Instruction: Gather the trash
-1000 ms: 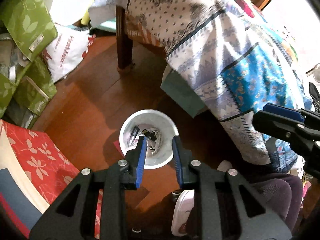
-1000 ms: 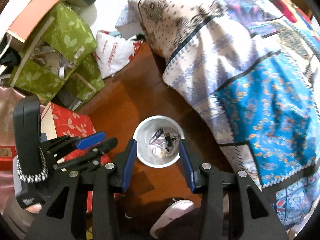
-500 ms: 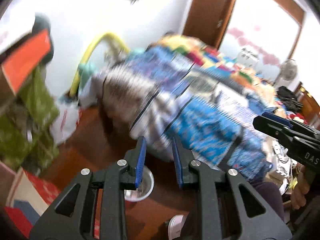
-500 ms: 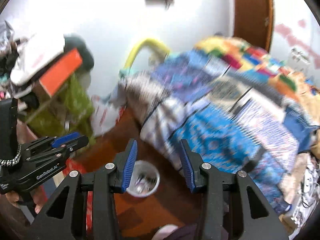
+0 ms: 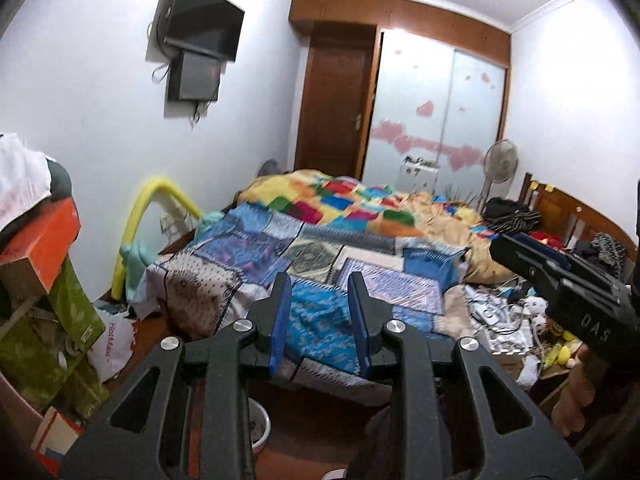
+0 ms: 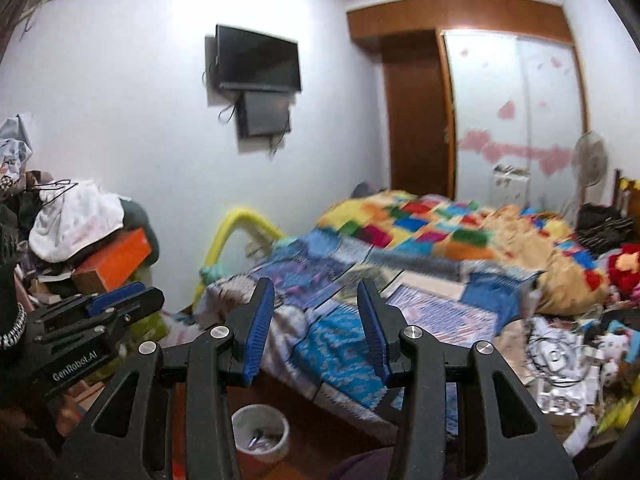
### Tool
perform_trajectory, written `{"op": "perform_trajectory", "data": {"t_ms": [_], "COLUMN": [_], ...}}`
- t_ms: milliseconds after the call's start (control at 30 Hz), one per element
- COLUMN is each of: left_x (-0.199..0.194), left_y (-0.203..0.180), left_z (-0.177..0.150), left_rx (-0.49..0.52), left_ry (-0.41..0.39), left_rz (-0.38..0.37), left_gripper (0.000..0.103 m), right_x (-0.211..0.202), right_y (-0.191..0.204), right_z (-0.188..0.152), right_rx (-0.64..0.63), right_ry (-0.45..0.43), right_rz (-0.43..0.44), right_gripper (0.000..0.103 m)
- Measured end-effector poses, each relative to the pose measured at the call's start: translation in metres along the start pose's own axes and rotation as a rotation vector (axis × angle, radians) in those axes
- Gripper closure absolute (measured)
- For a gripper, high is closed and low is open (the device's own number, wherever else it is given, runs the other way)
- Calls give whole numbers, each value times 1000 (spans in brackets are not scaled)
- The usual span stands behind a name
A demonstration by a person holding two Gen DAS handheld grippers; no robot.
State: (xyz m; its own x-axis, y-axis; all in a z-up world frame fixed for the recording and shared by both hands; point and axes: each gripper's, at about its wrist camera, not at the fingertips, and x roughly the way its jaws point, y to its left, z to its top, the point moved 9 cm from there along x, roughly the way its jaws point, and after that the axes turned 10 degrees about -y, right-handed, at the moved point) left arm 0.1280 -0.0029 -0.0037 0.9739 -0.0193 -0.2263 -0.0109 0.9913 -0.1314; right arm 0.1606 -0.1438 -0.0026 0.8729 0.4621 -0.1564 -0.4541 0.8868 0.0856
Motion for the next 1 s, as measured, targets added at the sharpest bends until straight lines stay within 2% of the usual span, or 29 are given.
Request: {"op": "perform_trajectory", "data": {"t_ms": [33,100,133,200,233,300,367,567,1000], "left_x": [-8,-25,-29,-42,-45,-52,-57,-62,-67], "left_y": [-4,-12,-14,-17,-18,-17,-17,-17,-16], "left_z": [1,3,3,1,0,-5,-9,-21,-28], "left_rx": [2,14,18,31,34,36,46,55,47], "left_ry": [-10,-37,-44,-57,-58,-59,-66,-49,-41], "left_rz": [-4,-14,-15,-17,-17,-18,-16,-18,-22], "left_gripper": [72,61,58,43,38,19,8,6,6], "right_x": [-9,-22,-29,-41,-46,-54,-59,-70,-76], "right_y": [2,5,5,4,2,0,-2,-11,-10], "right_z": [0,0,-1,-2,-3,-3,-3,-8,-18], "right_rx": [-3,0,6,18,21,26,33,8,25], "right_ry": [-12,-23,-31,-51,-62,-78,-87,-113,-71], "right_rz": [-8,-13,-19,-39,-52,-82,-114,-242,-234], "right_gripper": [60,43,39,26,24,13,6,1,0]}}
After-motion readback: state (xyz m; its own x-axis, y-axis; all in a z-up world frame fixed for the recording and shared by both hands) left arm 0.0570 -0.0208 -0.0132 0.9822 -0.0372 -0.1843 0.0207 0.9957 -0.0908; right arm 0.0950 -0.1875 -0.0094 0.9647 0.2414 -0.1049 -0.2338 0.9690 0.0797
